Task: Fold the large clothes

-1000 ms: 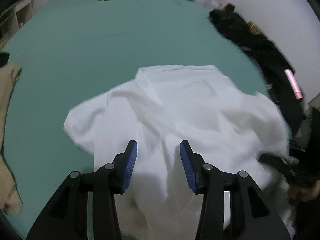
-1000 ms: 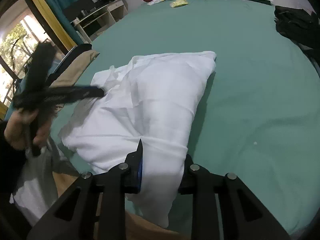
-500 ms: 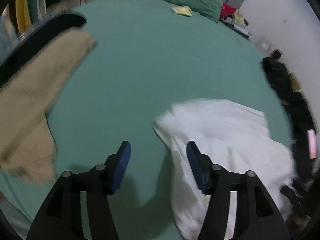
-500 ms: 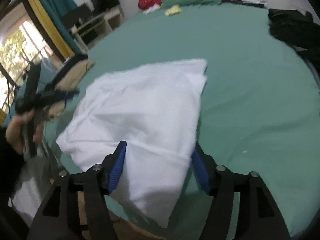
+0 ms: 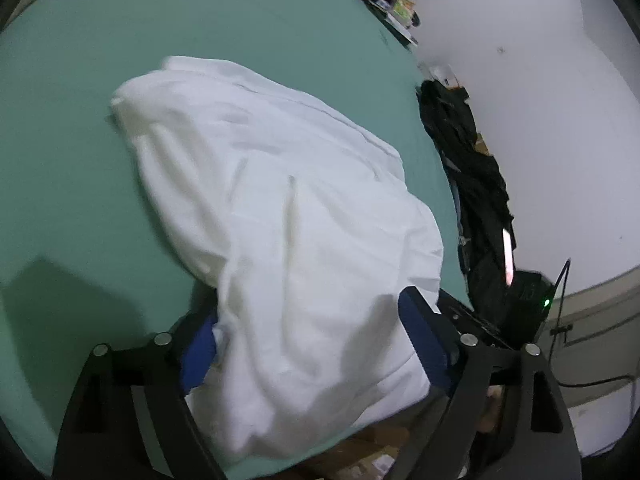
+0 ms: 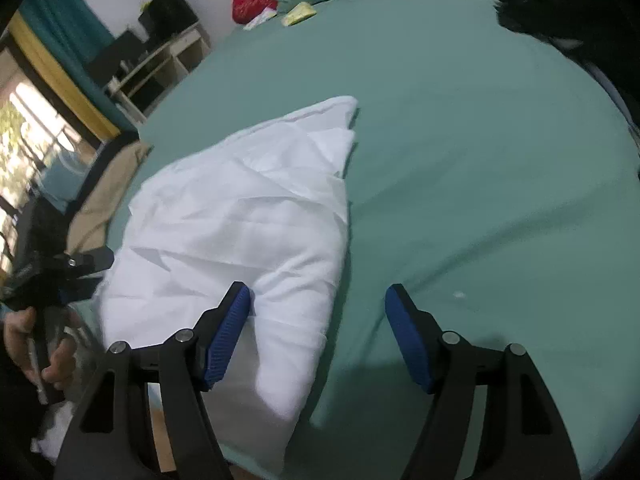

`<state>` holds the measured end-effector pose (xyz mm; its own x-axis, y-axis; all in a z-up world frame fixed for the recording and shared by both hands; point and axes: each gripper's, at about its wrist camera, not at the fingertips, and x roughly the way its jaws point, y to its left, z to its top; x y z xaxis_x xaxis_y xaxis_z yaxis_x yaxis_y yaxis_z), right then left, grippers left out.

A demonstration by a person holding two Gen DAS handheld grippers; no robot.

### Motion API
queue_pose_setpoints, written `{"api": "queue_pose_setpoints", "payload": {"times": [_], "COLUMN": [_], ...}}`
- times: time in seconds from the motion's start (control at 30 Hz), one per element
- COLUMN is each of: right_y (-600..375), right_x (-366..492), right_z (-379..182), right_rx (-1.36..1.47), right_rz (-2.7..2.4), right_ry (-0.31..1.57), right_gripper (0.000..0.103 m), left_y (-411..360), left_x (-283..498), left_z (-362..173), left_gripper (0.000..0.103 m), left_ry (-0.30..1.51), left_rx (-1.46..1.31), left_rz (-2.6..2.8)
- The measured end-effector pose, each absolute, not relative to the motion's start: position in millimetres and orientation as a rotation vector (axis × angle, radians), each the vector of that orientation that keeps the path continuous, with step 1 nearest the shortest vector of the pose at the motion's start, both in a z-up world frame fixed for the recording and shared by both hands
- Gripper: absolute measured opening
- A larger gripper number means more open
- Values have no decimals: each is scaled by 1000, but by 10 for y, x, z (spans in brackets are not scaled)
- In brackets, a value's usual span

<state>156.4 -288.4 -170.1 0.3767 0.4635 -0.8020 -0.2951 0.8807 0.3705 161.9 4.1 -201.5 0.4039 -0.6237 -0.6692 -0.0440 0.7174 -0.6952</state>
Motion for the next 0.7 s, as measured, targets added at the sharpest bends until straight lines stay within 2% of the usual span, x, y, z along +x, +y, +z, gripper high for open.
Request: {"api": "queue_pose_setpoints", "payload": {"times": [0.2,0.4,0.7], "right_y": [-2749,-3043,-2725], "right_x": [1584,1582,1565], "right_z": [-1687,-1619,-1843], "right_rx": [138,328,369], "right_rz": [517,582,647], "right_ry": [1069,1051,1100], "right_gripper": [70,71,69], "left_y": [-320,-440,-488], "left_x": [1704,1727,1661], "left_z": [-1965,-1913,-2019], "left_gripper": [90,90,92], "left_ry": [1141,1153,1097], "left_rx": [-560,-326,-327], "left_rz": [-460,-344,-364]}}
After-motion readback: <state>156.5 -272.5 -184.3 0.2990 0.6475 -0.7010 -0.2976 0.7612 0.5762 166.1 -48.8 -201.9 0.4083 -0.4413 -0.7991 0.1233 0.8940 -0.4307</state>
